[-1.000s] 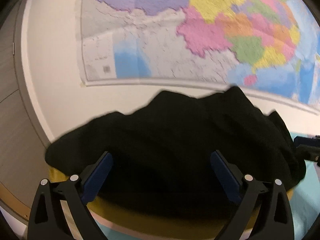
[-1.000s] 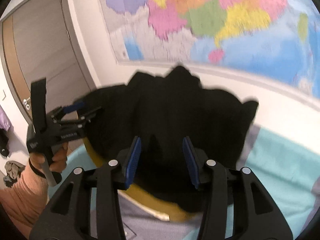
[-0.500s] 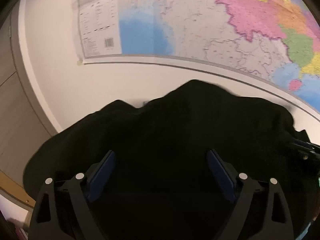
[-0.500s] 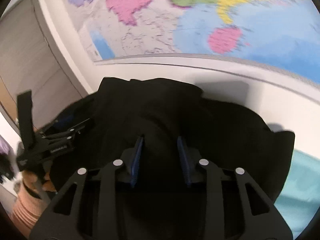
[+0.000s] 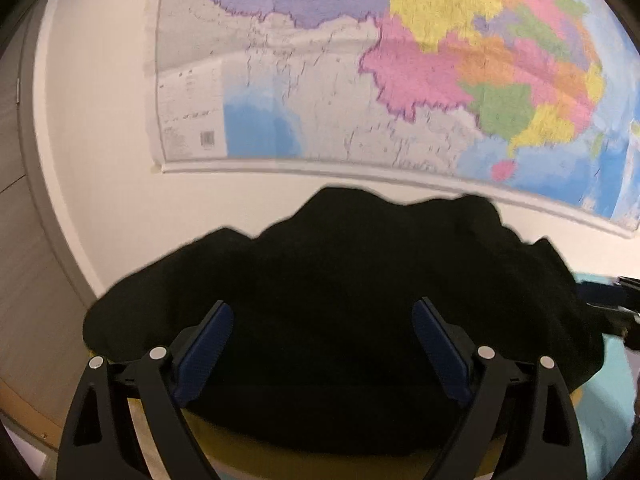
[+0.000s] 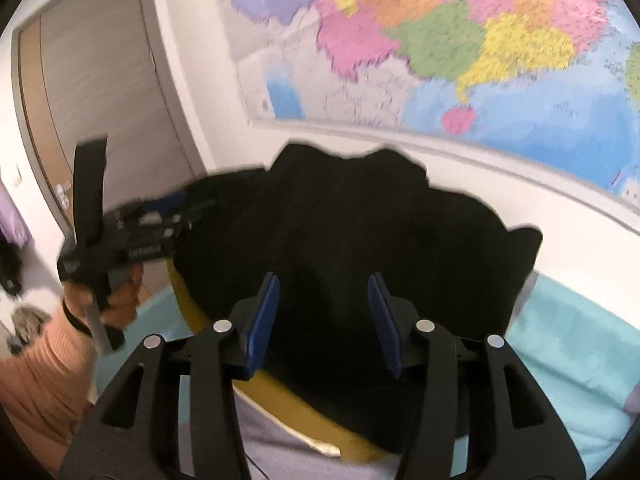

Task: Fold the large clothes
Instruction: 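Open both grippers and pull them back from the black garment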

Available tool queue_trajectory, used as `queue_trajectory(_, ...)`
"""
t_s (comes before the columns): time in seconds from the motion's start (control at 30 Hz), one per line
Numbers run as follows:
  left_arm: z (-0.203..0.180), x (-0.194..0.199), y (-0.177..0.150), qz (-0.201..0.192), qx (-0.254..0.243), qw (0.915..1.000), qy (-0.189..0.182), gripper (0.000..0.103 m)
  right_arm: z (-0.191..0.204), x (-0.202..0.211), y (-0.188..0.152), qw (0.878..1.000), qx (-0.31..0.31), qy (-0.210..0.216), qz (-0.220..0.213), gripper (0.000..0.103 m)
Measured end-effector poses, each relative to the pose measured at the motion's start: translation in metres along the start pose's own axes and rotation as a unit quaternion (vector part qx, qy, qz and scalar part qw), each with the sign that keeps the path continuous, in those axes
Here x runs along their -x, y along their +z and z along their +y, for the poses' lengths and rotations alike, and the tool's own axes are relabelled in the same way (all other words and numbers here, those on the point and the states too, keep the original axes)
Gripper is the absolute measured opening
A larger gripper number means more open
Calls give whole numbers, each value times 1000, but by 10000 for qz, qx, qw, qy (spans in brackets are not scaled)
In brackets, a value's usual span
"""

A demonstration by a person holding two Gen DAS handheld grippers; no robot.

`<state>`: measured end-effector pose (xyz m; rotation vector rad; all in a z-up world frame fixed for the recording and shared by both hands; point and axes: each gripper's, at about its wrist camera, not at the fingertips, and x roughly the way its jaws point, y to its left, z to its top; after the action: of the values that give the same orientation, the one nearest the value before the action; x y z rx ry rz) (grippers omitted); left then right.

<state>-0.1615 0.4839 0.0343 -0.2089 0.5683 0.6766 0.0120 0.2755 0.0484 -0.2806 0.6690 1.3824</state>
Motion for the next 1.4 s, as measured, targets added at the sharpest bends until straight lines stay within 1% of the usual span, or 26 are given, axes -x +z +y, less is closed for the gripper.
queue_trajectory(0.03,-1,-4,-2,56,8,10000,-31,88,3,-5,-6,9999,77,-64,125,46)
queue_trajectory(0.1,-1,-9,-8,102,62,9999,31,89,8,-13,-15,9993,148,-168,301,46)
queue_trajectory(0.23,1,-2,-14,52,187,9998,104,89,14,-12,-16,9995,61,-262,158,51)
queue_trajectory(0.3,0,8,-19,-14,263,9996,113,89,19,-2,-17,9997,65,-245,27,54)
queue_trajectory(0.4,-4,23,-28,-144,252,9995,144,90,26,9,-22,9997,119,-216,-89,55)
queue_trajectory(0.47,-9,31,-36,-168,223,9996,49,90,28,11,-27,9996,136,-248,-79,55)
queue_trajectory(0.53,-14,32,-42,-158,87,9998,-85,90,27,5,-33,9998,116,-171,78,55)
queue_trajectory(0.6,-14,24,-48,3,104,9999,-125,90,23,-6,-39,9996,-1,-98,279,56)
queue_trajectory(0.67,-10,21,-48,85,262,9994,-201,91,21,-9,-42,9996,-77,-76,243,56)
queue_trajectory(0.73,-9,28,-48,42,360,9992,-192,91,22,-5,-43,9997,-178,-48,176,58)
queue_trajectory(0.83,-14,38,-50,-51,293,9995,-45,91,27,2,-45,9998,-173,-71,107,60)
queue_trajectory(0.87,-17,43,-52,-56,278,9995,-122,91,29,5,-46,9998,-175,-59,75,60)
queue_trajectory(0.93,-21,50,-56,-60,314,9995,-53,92,33,9,-48,9998,-161,-101,29,60)
queue_trajectory(1.03,-27,60,-64,-83,355,9993,-50,95,36,16,-52,9998,-202,-67,-26,60)
queue_trajectory(1.1,-30,67,-70,-59,394,9991,-118,96,39,22,-55,9998,-189,-66,-82,62)
queue_trajectory(1.2,-35,74,-77,-35,404,9991,-76,96,46,33,-60,9996,-100,-171,-219,67)
queue_trajectory(1.27,-37,79,-81,-22,427,9991,-30,96,50,38,-63,9996,-95,-110,-222,76)
queue_trajectory(1.33,-39,83,-83,4,445,9990,13,96,54,44,-66,9995,-76,-116,-294,77)
queue_trajectory(1.4,-42,89,-86,-4,429,9991,46,96,58,48,-69,9994,-35,-126,-321,82)
